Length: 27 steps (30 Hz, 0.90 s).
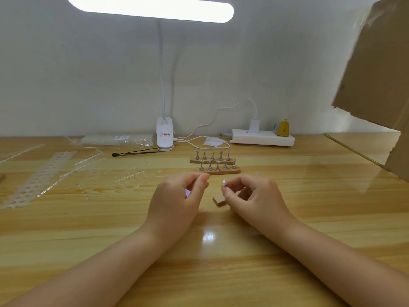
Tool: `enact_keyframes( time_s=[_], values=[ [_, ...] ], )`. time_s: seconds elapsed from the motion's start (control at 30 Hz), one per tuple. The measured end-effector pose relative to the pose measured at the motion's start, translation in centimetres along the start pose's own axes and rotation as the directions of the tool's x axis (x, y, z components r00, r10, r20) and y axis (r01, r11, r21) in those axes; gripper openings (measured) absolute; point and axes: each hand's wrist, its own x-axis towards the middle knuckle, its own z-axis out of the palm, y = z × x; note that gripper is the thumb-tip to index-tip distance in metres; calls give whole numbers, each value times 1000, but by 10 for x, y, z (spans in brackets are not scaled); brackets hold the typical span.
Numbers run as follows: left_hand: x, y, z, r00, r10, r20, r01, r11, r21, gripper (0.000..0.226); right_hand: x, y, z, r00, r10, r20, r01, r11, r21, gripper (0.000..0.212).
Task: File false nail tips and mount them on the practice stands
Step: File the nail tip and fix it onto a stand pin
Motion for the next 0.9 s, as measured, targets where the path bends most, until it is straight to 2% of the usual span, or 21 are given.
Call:
enact_keyframes(
  time_s=[0.1, 0.27, 0.4, 0.67, 0.77, 0.9],
  values=[
    [-2, 2, 0, 1000, 27, 14, -28, 998, 65, 16, 3, 5, -1, 999, 42, 4, -41, 994, -99, 10],
    [-2, 3, 0, 998, 51, 46, -57, 989, 137, 14, 5, 8, -1, 988, 112, 106, -87, 972, -217, 10],
    [-2, 4, 0, 995, 56, 82, -68, 984, 164, 15, 7, 9, -1, 984, 142, 111, -108, 956, -273, 12],
    [-3, 7, -2, 991, 27, 130, -56, 974, 220, 21, 4, 2, -8, 986, 32, 162, 49, 879, -475, 22],
    [-1, 6, 0, 979, 8, 206, -71, 951, 301, 29, 6, 3, -8, 984, 57, 169, 27, 889, -457, 22],
    [0, 4, 4, 959, 64, 277, -172, 906, 387, 33, 5, 6, -4, 985, 62, 159, 6, 920, -393, 17]
  ],
)
